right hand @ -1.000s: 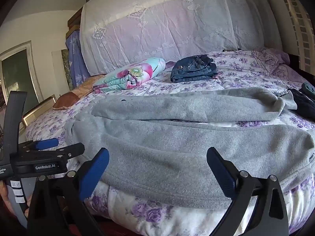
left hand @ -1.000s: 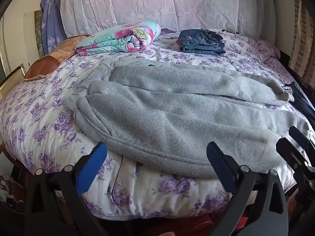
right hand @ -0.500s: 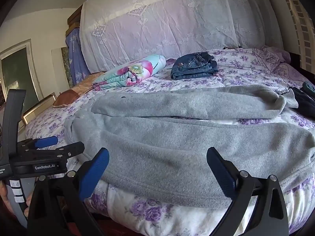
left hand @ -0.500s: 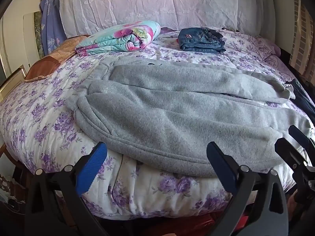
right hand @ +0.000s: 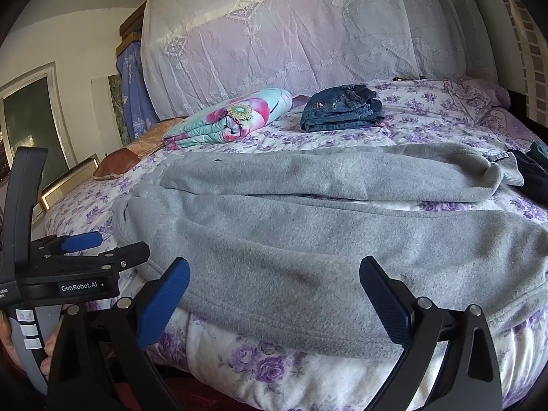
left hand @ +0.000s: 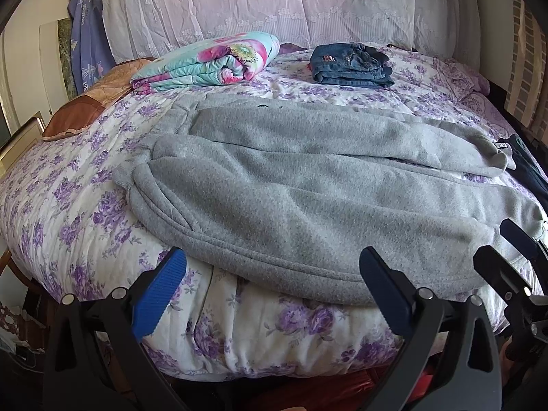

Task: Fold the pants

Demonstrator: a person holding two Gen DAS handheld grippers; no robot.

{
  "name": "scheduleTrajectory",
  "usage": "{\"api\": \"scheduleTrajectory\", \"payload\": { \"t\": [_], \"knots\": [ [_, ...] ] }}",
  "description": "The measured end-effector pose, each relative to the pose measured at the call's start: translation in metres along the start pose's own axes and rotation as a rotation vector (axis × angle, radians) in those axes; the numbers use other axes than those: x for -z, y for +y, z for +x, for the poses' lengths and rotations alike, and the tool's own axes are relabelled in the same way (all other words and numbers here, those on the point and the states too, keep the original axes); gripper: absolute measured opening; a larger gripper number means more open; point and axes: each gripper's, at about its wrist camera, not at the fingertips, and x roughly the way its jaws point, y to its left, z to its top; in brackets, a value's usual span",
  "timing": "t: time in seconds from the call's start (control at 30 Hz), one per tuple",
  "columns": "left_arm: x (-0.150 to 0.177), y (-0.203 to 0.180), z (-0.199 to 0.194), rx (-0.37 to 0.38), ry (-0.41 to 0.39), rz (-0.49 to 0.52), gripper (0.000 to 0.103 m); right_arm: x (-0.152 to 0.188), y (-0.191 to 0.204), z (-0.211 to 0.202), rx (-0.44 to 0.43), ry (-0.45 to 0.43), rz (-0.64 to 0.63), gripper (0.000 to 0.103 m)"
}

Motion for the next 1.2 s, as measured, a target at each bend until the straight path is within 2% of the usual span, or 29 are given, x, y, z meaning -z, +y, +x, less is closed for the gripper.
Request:
{"api": "scheduleTrajectory", "payload": {
  "t": [1.2],
  "knots": [
    [0.0057, 0.0025, 0.0058, -0.002, 0.019, 0.005, 0.099, 0.0028, 0.0012, 0.0044, -0.004, 0.016, 0.004, 0.100]
  ]
}}
